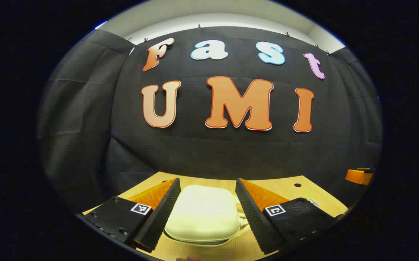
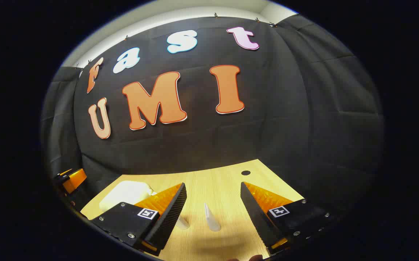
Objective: First open the suitcase, pack the skin care products into it, and then close the suitcase.
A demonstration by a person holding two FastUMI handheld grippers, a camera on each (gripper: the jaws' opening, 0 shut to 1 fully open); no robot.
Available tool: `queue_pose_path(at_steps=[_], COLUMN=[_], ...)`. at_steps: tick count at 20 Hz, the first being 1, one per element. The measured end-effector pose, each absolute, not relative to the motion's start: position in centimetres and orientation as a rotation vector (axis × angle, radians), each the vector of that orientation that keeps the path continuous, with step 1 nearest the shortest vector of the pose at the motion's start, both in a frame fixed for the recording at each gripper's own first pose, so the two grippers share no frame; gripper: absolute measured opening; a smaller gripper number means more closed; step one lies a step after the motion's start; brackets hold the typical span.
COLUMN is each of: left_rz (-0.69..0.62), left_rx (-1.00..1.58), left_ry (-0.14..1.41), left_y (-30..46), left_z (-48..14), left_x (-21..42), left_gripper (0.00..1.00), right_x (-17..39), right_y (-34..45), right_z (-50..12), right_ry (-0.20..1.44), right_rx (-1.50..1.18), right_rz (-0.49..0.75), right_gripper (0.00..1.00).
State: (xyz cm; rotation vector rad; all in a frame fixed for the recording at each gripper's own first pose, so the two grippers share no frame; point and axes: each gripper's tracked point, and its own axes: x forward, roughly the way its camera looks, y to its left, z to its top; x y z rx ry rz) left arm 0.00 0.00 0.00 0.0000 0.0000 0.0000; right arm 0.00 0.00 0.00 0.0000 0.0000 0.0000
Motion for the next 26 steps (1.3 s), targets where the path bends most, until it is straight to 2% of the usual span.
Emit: queue_pose_path(at_steps=[1, 2, 3, 5, 6, 7, 19, 26], left_rz=[-0.005, -0.003, -0.003, -0.015, -0.013, -0.018, -0.02, -0.05], left_rx=[0.003, 0.004, 0.003, 0.007, 0.013, 0.017, 0.105, 0.474], left_ry=[-0.003, -0.01, -0.013, -0.019, -0.023, -0.018, -0.008, 0.042], left_y=[-0.3, -0.5, -0.7, -1.4, -1.5, -1.7, -1.8, -4.6], left_z=[0.1, 0.6, 0.8, 1.0, 1.2, 0.9, 0.5, -2.8], left_x=[0.3, 0.6, 1.0, 1.3, 1.4, 1.5, 1.1, 2.2], left_gripper=[0.98, 0.98, 0.95, 0.98, 0.95, 0.98, 0.97, 0.98], right_x=[0.1, 0.3, 0.9, 1.5, 1.4, 1.2, 0.4, 0.3], right_y=[-0.1, -0.2, -0.4, -0.8, -0.7, -0.6, -0.4, -2.8], right_z=[0.3, 0.7, 1.1, 1.8, 2.1, 2.2, 1.4, 0.1], right_ry=[-0.011, -0.02, -0.017, -0.02, -0.025, -0.029, -0.021, 0.002], right_rx=[0.005, 0.008, 0.004, -0.01, -0.017, -0.022, -0.047, -0.06], right_rz=[-0.005, -0.015, -0.033, -0.058, -0.056, -0.053, -0.054, -0.101], right_gripper=[0.95, 0.95, 0.95, 0.95, 0.95, 0.95, 0.95, 0.95])
